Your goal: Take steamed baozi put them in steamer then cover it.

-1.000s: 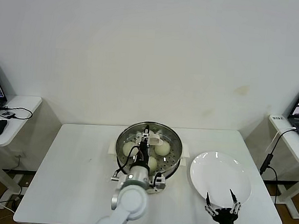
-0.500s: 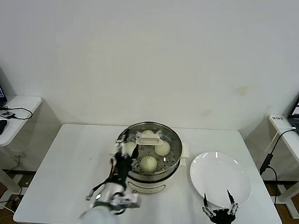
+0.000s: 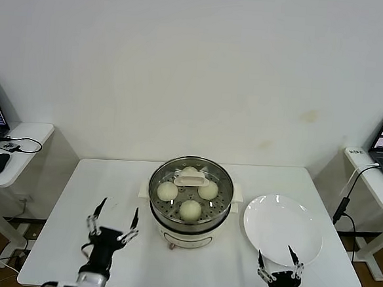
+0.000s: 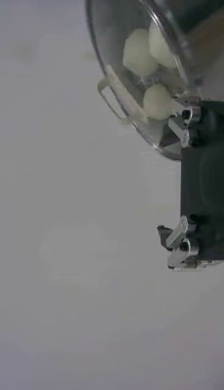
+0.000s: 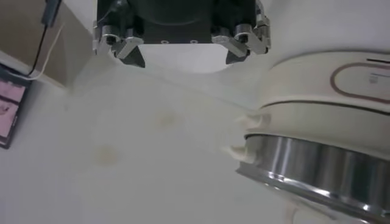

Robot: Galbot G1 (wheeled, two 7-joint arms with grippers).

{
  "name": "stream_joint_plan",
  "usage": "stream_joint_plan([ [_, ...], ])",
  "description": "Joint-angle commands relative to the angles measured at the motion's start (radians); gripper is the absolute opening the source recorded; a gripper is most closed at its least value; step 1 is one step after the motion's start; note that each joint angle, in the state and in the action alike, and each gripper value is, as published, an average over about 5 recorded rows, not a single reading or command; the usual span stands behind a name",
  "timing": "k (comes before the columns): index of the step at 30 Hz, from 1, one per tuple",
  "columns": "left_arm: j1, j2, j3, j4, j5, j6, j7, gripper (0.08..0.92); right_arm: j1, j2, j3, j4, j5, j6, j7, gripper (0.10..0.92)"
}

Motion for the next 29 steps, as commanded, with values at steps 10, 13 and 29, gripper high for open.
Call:
stream_joint_plan([
  [10, 0.24, -0.029, -0.106, 0.108, -0.354, -0.243, -0.024, 0.823, -0.049, -0.093, -0.019, 0.025, 0.127, -0.011, -0.044, 0.823],
  [13, 0.243, -0.033, -0.105, 0.113, -0.347, -0.245, -0.023, 0.823, -0.05, -0.096, -0.022, 0.024, 0.126, -0.01, -0.045, 0.823],
  [29, 0.248, -0.07, -0.088, 0.122, -0.326, -0.239, -0.016, 0.823, -0.093, -0.154, -0.061, 0.072, 0.229, -0.085, -0.074, 0.822],
])
